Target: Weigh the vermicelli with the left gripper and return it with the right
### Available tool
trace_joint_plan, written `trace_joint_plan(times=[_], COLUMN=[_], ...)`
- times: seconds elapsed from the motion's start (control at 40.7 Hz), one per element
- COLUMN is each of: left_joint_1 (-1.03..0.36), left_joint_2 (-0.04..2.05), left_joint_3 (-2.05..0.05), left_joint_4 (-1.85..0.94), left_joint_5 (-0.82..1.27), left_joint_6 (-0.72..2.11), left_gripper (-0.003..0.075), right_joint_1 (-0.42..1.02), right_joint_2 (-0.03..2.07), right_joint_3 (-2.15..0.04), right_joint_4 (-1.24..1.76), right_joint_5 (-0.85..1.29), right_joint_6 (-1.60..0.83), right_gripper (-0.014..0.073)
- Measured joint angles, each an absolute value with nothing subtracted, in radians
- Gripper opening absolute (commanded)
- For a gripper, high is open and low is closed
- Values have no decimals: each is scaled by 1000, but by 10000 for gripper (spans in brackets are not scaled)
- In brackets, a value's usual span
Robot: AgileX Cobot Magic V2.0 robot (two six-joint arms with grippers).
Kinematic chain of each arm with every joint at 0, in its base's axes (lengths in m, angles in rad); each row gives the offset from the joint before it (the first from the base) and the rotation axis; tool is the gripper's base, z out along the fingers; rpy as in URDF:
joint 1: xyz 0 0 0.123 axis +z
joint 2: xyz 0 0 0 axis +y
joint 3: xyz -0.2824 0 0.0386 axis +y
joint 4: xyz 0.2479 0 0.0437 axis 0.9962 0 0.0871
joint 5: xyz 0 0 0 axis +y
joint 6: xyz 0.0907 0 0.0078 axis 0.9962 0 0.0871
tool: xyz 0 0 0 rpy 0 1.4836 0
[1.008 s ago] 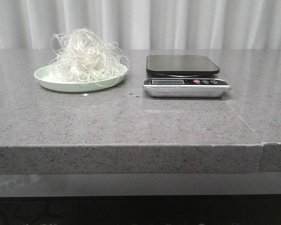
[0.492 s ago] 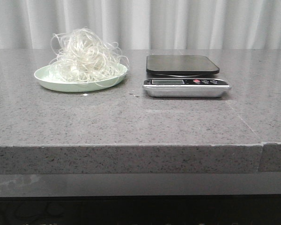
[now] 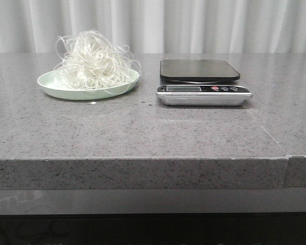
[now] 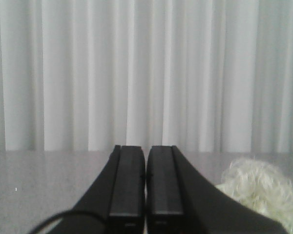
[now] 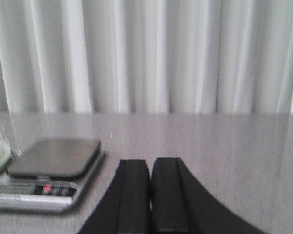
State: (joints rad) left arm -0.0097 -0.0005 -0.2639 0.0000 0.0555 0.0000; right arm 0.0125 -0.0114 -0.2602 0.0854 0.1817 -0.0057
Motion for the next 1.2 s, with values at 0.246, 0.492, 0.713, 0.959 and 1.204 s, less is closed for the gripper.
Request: trace_joint_plan(times=[0.246, 0.492, 0.713, 0.959, 1.204], left_joint_1=[-10, -10, -10, -10, -10], left_joint_2=[160, 355, 463, 536, 551], left_joint_3=[-546, -672, -672, -672, -672], left_joint_4=[0, 0, 0, 0, -7], left_joint_5=[203, 340, 446, 497, 513], left_joint_6=[0, 0, 0, 0, 0], left_gripper=[144, 144, 144, 144, 190], right_joint_1=[13, 13, 13, 13, 13], right_joint_2=[154, 366, 502, 580, 610], right_joint_3=[-538, -686, -686, -679, -679], right_joint_4=[85, 85, 85, 85, 85], right_joint_5=[300, 470, 535, 556, 573], right_joint_6=[-6, -6, -6, -6, -6], right_gripper=[159, 159, 159, 159, 204])
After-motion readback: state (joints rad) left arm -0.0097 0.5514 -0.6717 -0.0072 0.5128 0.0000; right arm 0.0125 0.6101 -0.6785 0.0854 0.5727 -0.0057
